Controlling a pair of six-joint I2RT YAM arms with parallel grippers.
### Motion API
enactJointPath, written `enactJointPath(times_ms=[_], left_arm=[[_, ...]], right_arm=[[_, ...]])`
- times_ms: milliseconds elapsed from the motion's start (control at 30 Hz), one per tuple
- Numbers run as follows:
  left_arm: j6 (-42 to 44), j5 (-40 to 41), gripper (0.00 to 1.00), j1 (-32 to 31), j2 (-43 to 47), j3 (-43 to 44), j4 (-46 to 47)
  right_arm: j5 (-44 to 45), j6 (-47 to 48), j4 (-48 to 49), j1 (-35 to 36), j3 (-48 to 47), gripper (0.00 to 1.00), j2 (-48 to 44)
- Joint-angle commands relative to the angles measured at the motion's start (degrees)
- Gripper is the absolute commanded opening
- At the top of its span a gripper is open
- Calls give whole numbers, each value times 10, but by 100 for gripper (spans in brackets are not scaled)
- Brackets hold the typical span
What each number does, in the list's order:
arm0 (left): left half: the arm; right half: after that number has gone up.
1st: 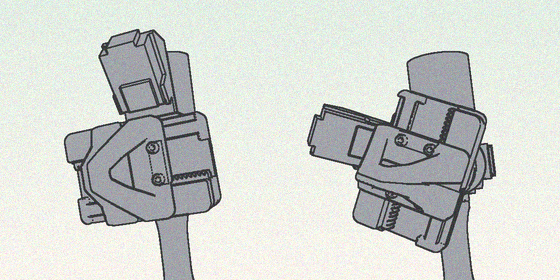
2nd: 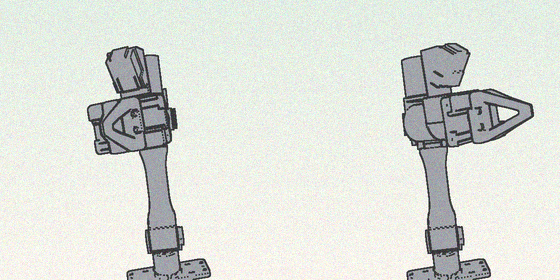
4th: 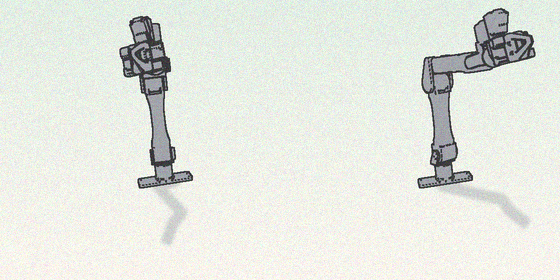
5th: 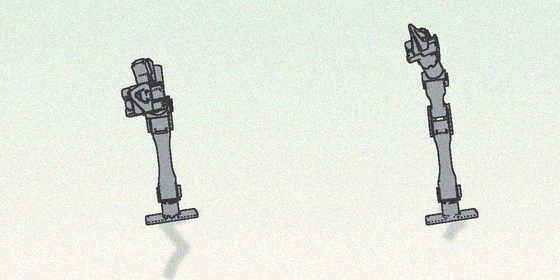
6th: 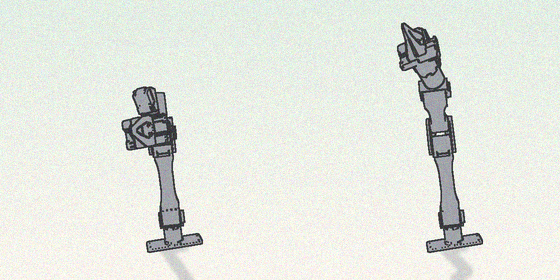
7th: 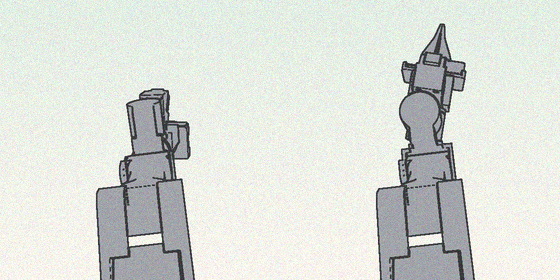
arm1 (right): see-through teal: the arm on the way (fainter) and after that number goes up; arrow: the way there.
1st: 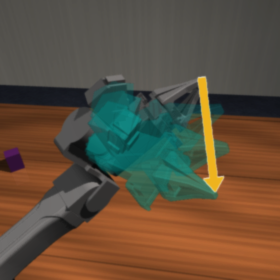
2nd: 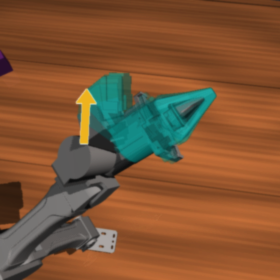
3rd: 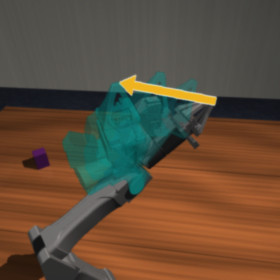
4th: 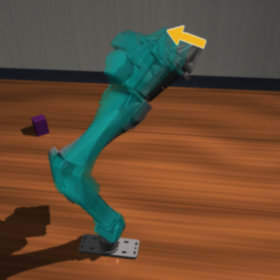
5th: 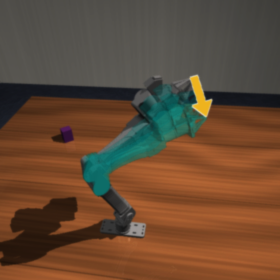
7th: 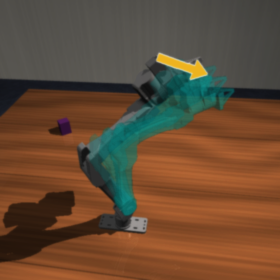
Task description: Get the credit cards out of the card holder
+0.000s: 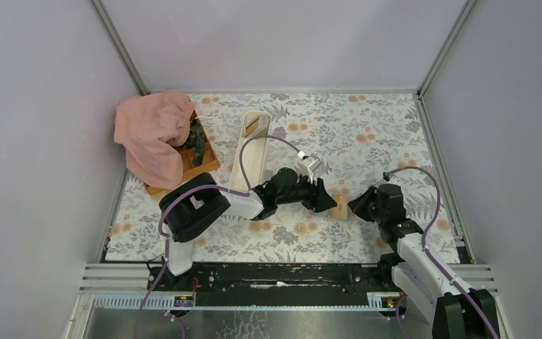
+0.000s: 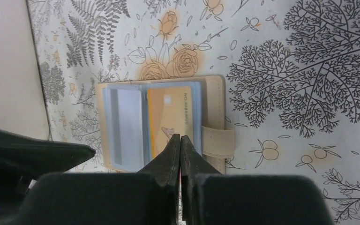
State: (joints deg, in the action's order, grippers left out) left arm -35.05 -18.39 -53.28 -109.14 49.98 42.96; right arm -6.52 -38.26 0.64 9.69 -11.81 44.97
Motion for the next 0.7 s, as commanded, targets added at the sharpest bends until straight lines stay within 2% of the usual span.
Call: enactJointPath(times_ms=[0,33,233,467,667], left_arm=[[-36,-34,88,-4,-23,18,47],[-44,-37,98,-4,-23,16,55],[-78,-48,99,-4,-45,29,56],[-124,-61,70,-3,-65,33,81],[-114,-39,58,2,-57,19,65]], right_arm=[[18,-8,9,-1,-3,0,16],[19,-11,17,0,4,0,22],[-8,-43,69,-1,38,0,62],[-14,-63,85,-1,53,0,69],[-9,-62,79,-1,55,0,54]])
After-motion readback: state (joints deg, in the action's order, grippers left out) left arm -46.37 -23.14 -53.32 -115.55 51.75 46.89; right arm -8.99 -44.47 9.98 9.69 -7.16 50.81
